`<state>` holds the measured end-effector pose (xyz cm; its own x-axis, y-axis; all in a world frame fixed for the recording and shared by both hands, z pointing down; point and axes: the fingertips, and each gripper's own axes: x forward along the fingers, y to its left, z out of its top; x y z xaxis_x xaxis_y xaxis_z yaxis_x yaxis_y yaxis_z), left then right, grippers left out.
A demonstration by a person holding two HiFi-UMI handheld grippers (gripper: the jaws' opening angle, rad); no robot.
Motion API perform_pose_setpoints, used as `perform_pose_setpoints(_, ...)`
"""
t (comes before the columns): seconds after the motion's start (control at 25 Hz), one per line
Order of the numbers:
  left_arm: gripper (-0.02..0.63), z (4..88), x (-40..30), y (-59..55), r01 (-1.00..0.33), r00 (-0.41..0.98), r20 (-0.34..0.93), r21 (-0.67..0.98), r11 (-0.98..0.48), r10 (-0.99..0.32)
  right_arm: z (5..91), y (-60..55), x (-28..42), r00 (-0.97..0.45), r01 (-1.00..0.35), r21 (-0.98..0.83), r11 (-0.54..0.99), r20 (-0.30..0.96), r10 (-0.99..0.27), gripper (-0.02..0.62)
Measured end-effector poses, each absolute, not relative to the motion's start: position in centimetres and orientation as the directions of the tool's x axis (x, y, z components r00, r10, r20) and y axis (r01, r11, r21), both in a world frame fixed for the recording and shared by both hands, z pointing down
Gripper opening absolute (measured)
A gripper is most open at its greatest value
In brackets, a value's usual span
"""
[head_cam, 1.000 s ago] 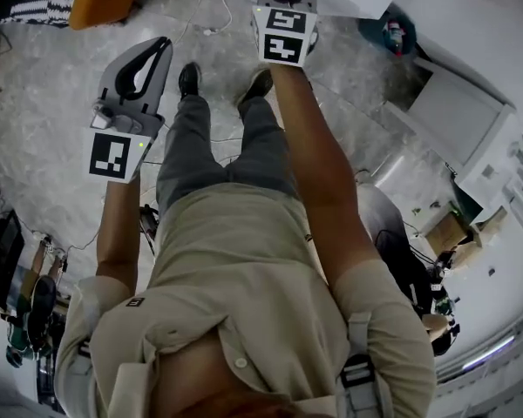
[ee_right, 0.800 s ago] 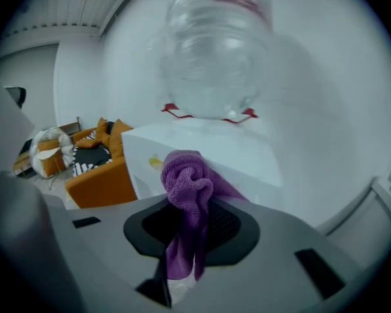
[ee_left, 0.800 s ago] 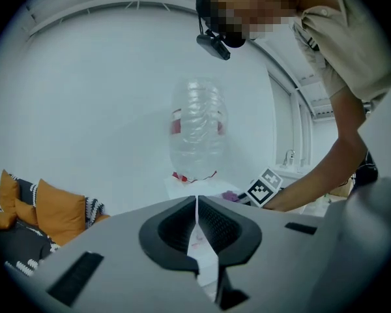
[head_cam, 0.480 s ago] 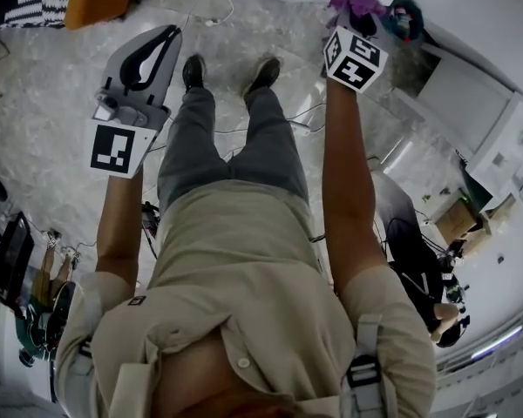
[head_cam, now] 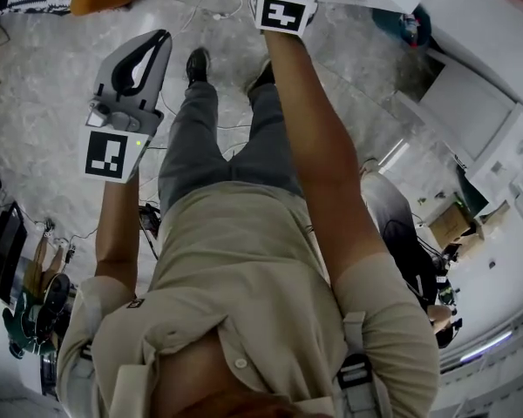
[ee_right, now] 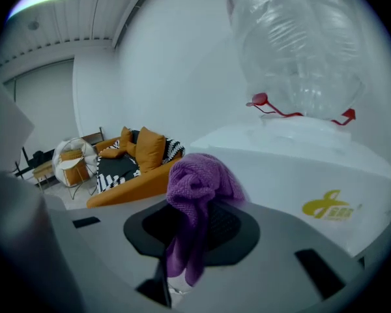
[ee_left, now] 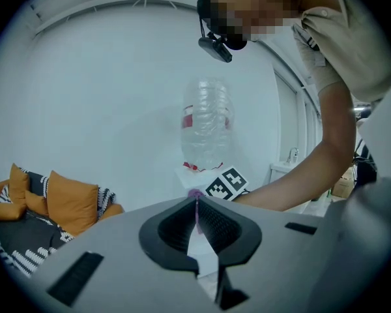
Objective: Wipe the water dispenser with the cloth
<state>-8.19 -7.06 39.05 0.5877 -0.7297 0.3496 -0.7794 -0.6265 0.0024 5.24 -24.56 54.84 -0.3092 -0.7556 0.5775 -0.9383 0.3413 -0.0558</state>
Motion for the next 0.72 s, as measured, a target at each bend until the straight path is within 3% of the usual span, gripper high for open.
perform_pose_setpoints(0.2,0.026,40.2,-8.8,-6.9,-0.784,0.583,0.356,0.012,-0.620,-0.730,54.9,-23.8,7.7,-0.290,-0.943,-0.031,0.332,0.571,-0.768,0.098)
perform_pose_setpoints(0.32,0.026,40.5,-7.8,-7.2,-0.776,0.593,0.356,0.016,-0.630,-0.722,55.2,-21.9,14.5,-0.204,-0.972,-0.029,0.231,0.585,-0.785,0.098)
perform_pose_setpoints(0.56,0.026,40.4,-5.3,-8.3,-0.744,0.632,0.342,0.019,-0.667,-0.695,55.3,-17.9,30.8,0.098,-0.995,0.048,-0.087,0.610,-0.786,0.098)
perform_pose_setpoints(0.72,0.026,40.5,-4.0,-8.3,-0.729,0.651,0.338,0.028,-0.684,-0.679,54.7,-17.7,32.5,0.117,-0.992,0.104,-0.068,0.609,-0.785,0.098)
